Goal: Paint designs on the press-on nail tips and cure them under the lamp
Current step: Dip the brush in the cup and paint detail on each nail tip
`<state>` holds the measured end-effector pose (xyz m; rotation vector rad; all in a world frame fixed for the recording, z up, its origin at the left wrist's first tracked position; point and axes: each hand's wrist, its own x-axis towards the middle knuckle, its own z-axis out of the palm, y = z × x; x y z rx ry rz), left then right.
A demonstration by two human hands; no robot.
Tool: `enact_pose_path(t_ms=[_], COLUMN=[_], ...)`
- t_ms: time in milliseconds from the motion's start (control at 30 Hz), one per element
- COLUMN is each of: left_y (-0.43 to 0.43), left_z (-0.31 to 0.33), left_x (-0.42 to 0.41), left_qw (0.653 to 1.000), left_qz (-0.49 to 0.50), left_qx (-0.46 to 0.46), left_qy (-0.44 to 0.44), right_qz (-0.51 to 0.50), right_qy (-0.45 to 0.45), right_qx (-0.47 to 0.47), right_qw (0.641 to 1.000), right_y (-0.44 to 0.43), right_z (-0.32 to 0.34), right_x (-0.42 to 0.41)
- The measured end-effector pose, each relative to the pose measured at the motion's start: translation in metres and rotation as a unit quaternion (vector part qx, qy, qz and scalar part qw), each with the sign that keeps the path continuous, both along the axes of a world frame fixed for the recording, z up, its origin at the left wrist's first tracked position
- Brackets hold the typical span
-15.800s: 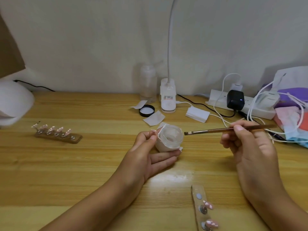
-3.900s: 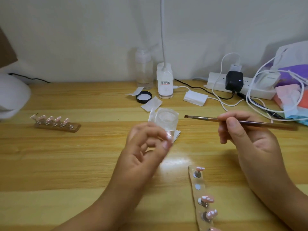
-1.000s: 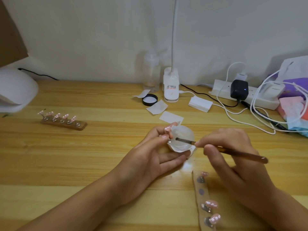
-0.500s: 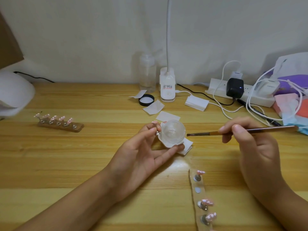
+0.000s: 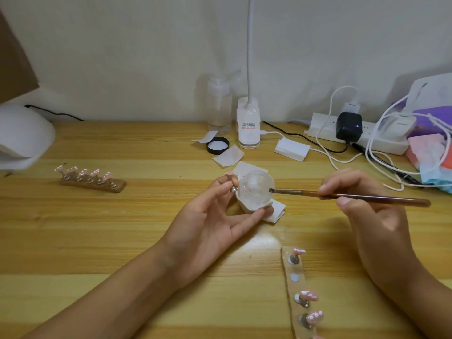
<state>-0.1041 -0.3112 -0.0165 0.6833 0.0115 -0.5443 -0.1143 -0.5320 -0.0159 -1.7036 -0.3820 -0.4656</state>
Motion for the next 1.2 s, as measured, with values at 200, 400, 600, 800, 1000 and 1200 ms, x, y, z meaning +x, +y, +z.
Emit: enact_pose_path(t_ms=[200, 400, 600, 800, 1000, 1200], left_y=[0.001, 0.001, -0.003, -0.002, -0.001, 0.0], left_z=[0.004, -0.006, -0.01, -0.012, -0.012, -0.009], left_x=[0.0, -0.016, -0.018, -0.018, -0.019, -0.02], left_qw=[0.997, 0.909, 0.887, 0.88, 0.876, 0.88], left_qz=[0.0, 0.193, 0.093, 0.075, 0.062, 0.06], left_qx=[0.066, 0.319, 0.367, 0.379, 0.384, 0.383], left_qy=[-0.028, -0.185, -0.264, -0.276, -0.284, -0.276], right_qz=[-0.019, -0.005, 0.082, 0.118, 0.13, 0.134], right_qy=[0.039, 0.105, 0.158, 0.175, 0.176, 0.172], right_qx=[0.094, 0.237, 0.26, 0.215, 0.18, 0.165], right_qw=[0.995, 0.966, 0.949, 0.953, 0.959, 0.962], right_y=[-0.006, -0.012, -0.01, -0.007, -0.008, -0.006], right_z=[-0.001, 0.0, 0.002, 0.001, 0.001, 0.0], right_x=[0.005, 0.016, 0.016, 0.012, 0.011, 0.01])
